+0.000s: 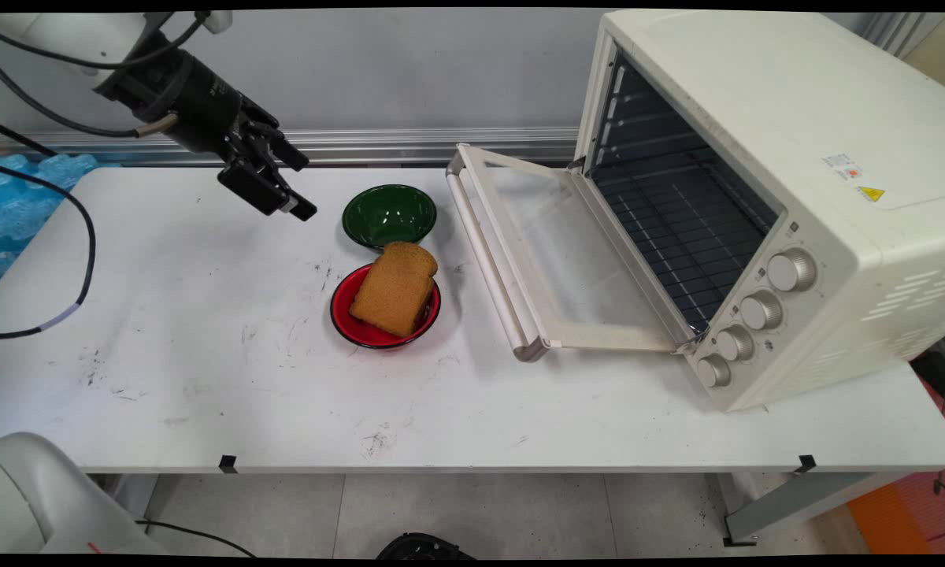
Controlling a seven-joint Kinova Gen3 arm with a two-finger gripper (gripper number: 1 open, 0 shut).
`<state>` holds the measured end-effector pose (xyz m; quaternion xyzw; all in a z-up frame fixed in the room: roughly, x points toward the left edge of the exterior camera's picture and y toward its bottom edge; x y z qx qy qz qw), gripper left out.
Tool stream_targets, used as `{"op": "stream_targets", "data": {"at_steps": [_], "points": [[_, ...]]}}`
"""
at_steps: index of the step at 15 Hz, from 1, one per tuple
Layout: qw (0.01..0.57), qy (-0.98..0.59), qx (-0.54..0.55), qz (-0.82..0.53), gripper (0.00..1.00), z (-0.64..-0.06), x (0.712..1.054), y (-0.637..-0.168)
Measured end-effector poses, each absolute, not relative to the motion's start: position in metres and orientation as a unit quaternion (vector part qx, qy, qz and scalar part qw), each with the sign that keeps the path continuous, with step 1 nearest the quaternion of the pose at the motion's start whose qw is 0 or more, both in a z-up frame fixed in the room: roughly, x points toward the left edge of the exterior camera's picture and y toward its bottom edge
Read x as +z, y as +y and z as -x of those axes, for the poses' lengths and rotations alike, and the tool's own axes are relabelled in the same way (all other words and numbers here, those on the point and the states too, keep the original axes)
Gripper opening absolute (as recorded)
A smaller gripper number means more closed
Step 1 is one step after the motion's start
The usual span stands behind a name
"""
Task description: Close the oven
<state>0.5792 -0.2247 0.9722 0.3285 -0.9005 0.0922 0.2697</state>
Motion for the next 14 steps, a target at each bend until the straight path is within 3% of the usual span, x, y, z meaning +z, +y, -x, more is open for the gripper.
{"op": "stream_targets", "data": {"at_steps": [14], "points": [[0.317, -0.879, 0.091, -0.346, 1.00, -0.558, 0.909, -0.241]]}}
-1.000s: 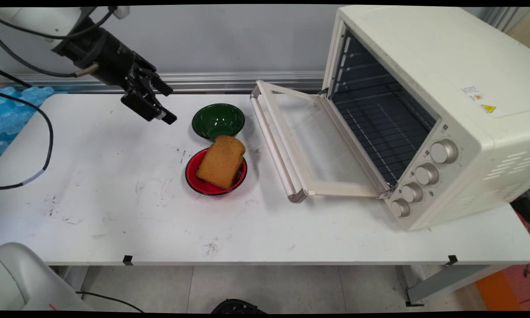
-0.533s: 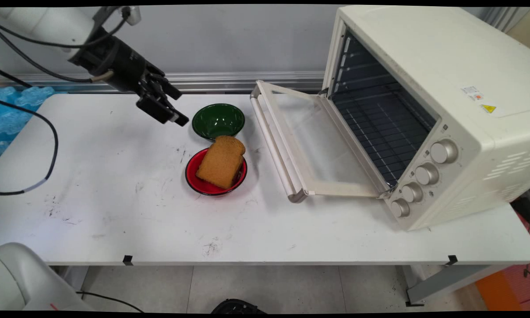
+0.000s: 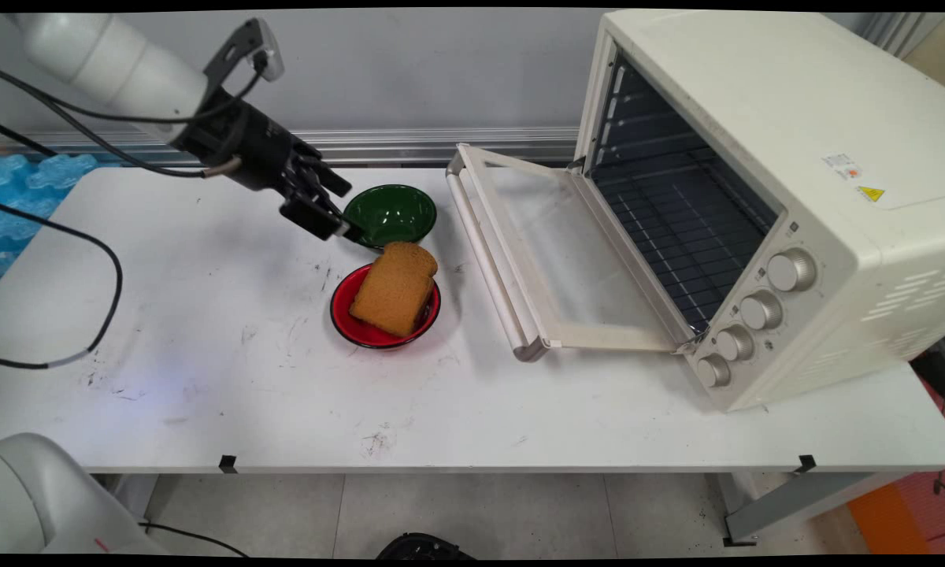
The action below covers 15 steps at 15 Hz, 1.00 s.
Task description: Close the oven
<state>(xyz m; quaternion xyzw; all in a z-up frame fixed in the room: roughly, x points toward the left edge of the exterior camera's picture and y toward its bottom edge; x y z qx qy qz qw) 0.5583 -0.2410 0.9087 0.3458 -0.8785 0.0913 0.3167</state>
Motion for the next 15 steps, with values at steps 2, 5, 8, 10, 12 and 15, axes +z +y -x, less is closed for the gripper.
{"op": "stream_targets", "data": {"at_steps": [2, 5, 8, 10, 12, 15], "points": [[0.321, -0.879, 0.092, -0.341, 0.00, -0.556, 0.898, -0.244], [0.327, -0.880, 0.094, -0.333, 0.00, -0.553, 0.883, -0.251], [0.331, -0.879, 0.097, -0.329, 0.00, -0.550, 0.871, -0.258], [0.336, -0.878, 0.099, -0.326, 0.00, -0.548, 0.864, -0.263], [0.341, -0.877, 0.100, -0.324, 0.00, -0.545, 0.859, -0.269], [0.353, -0.874, 0.101, -0.320, 0.00, -0.538, 0.855, -0.277]]}}
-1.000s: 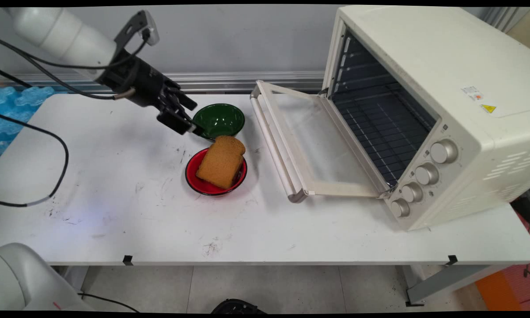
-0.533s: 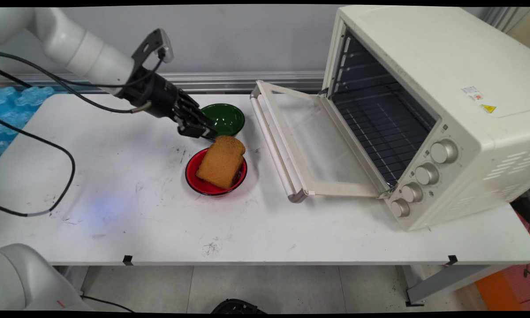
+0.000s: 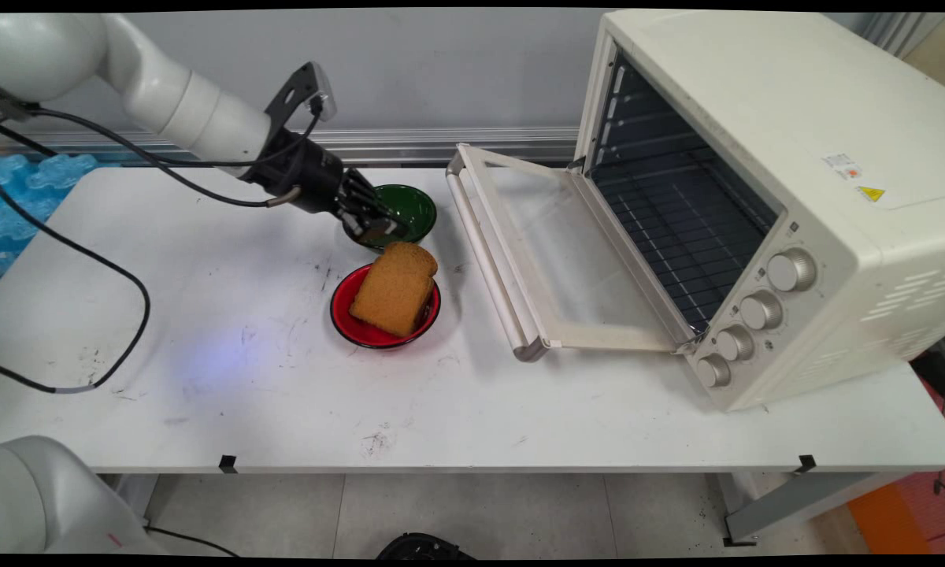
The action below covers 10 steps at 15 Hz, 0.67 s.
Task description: Close the oven
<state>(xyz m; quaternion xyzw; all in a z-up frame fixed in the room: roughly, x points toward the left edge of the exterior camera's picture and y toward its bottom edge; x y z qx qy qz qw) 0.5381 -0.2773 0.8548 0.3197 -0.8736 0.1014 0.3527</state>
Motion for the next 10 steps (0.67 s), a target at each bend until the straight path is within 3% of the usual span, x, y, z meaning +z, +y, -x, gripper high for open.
{"op": "stream_targets", "data": {"at_steps": [10], "points": [[0.372, -0.867, 0.103, -0.315, 0.00, -0.527, 0.846, -0.292]]}}
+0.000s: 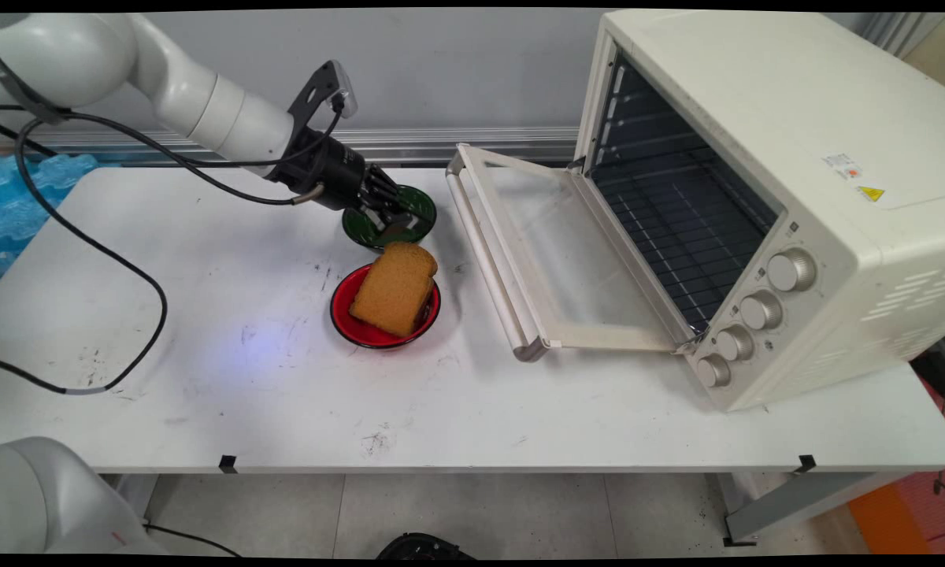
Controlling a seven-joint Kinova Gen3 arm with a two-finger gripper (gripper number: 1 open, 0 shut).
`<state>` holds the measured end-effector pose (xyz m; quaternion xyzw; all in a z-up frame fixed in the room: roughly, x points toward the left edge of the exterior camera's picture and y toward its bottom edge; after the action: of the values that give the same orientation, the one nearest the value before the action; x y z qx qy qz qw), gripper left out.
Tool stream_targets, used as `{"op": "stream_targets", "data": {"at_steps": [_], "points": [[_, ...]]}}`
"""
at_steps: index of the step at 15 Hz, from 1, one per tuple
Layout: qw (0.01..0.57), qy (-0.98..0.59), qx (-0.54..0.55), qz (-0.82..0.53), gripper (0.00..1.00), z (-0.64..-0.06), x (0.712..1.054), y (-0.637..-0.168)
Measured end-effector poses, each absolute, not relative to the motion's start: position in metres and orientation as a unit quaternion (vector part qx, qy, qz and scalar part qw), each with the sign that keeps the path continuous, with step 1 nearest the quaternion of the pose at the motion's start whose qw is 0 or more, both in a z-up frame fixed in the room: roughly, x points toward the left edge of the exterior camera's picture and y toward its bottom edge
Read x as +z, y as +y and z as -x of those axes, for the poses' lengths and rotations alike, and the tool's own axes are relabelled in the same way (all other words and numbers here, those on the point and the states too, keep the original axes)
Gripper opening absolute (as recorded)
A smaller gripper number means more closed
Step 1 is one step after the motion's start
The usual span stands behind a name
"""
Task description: Close the oven
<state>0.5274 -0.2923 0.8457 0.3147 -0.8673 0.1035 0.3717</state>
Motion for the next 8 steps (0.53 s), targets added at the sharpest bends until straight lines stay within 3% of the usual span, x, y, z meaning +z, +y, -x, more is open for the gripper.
{"op": "stream_targets", "data": {"at_steps": [8], "points": [[0.378, -0.865, 0.109, -0.312, 0.00, -0.527, 0.833, -0.298]]}}
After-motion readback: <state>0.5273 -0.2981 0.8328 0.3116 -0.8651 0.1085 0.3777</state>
